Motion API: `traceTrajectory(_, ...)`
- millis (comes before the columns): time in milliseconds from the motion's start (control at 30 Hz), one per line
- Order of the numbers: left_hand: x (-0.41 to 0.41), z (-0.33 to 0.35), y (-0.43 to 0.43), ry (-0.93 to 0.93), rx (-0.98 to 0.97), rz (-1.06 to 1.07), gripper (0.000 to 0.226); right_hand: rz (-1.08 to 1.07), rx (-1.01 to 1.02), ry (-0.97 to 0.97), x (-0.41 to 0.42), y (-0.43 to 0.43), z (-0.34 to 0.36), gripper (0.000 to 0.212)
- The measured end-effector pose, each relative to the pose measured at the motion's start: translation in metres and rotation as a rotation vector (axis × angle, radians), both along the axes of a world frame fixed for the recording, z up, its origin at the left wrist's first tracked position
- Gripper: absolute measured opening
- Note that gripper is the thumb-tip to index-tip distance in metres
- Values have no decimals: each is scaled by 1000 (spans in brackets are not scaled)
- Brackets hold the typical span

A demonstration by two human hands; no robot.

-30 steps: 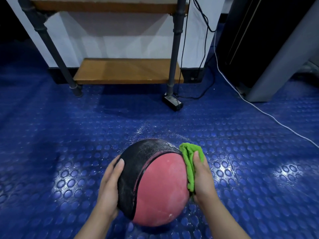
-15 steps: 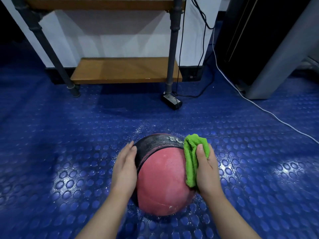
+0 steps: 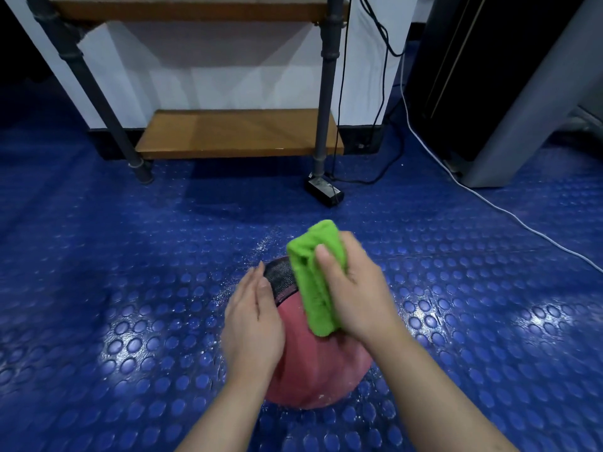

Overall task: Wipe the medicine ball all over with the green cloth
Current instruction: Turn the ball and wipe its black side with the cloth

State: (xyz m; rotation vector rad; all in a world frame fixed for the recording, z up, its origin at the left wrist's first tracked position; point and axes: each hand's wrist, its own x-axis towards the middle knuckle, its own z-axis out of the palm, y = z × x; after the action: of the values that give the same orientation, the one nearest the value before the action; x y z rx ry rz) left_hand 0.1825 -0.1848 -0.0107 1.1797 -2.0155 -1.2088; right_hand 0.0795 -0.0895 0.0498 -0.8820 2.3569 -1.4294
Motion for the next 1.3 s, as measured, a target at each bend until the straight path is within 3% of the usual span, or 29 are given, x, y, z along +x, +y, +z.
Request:
traceTrajectory(100,-4,-3,8,-47,-90,-41,75,73,455,259,2,-23,-10,46)
traceTrajectory(167,-5,-2,15,-81,-144,-45,78,37,549,188,-3,-28,-10,53)
traceTrajectory(267,-6,1,24,-124,-186,-34,77,19,535,27,-17,-25,-3,47)
traceTrajectory(467,-2,1,21,-75,-130,14,62,122,468,69,-33,-26,1,29)
traceTrajectory(667,-3,-1,15,-51,-83,31,57,53,410,-59,-53,-24,-12,25)
traceTrajectory(800,-10,3,11,-88,-48,66,60,30,474,114,-25,-28,-7,29)
traceTrajectory(900,-18,7,7,-124,-52,66,69,91,354,329,4,-30,-2,20)
traceTrajectory(1000,-18,9,8,-149,-53,33,64,142,283,391,13,-28,-2,18)
traceTrajectory(1167,-18,12,15,-187,-47,-5,43,15,388,153,-21,-28,-5,25)
traceTrajectory(1300,-14,9,19,-167,-77,-6,47,-60,472,-50,-53,-34,-12,30)
